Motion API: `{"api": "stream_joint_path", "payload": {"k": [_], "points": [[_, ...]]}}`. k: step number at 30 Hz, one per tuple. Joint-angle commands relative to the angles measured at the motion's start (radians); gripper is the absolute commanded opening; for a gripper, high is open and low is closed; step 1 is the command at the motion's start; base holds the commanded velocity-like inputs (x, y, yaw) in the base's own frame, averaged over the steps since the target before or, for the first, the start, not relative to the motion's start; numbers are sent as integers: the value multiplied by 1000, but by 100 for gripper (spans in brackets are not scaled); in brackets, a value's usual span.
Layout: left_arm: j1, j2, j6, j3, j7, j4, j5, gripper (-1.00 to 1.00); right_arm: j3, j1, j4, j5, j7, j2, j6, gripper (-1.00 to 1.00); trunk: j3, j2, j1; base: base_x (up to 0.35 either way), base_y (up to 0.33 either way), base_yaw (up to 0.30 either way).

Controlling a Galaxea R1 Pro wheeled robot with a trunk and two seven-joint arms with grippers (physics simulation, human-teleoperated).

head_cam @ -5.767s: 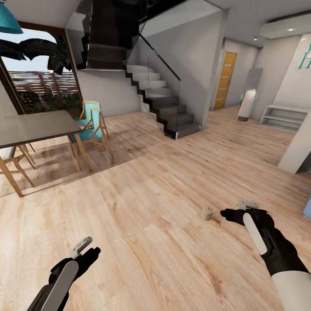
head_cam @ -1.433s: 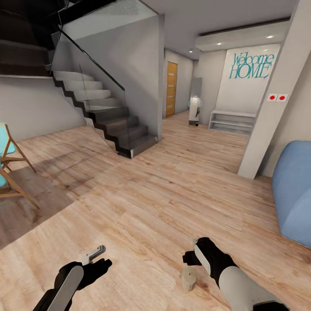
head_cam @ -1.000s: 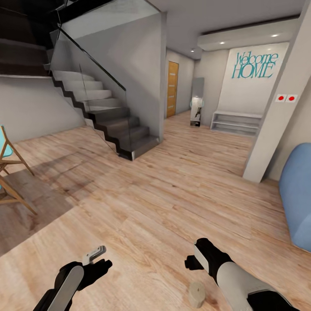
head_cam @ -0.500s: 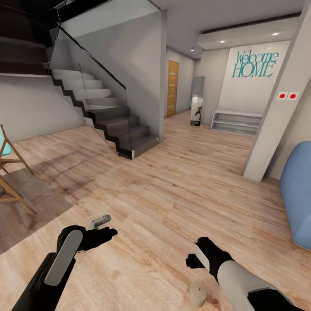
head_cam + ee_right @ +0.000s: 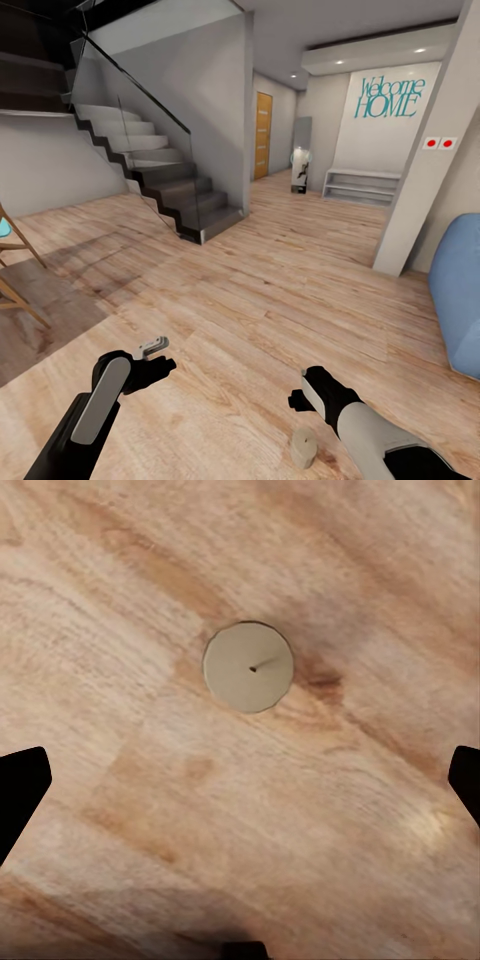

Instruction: Place each of the two pumpkins and all three candles from the living room inside a cabinet in the living room (use any cabinet), then make sure every cabinet is closed, and position the cauldron so it is next to a table in the living room.

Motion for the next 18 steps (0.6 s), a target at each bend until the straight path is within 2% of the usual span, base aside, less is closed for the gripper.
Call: {"api": "stream_joint_path", "payload": {"k": [1,18], "points": [[0,1,-1,-2,11,-1,9,100,7,0,-1,-11,-7,-1,4,100,-4,-8,4,0,0,-24],[5,1,-7,-2,15,-1,7,100,-6,-1,22,-16,-21,-1,9,100,-57,-127,69,0,0,-3]]}}
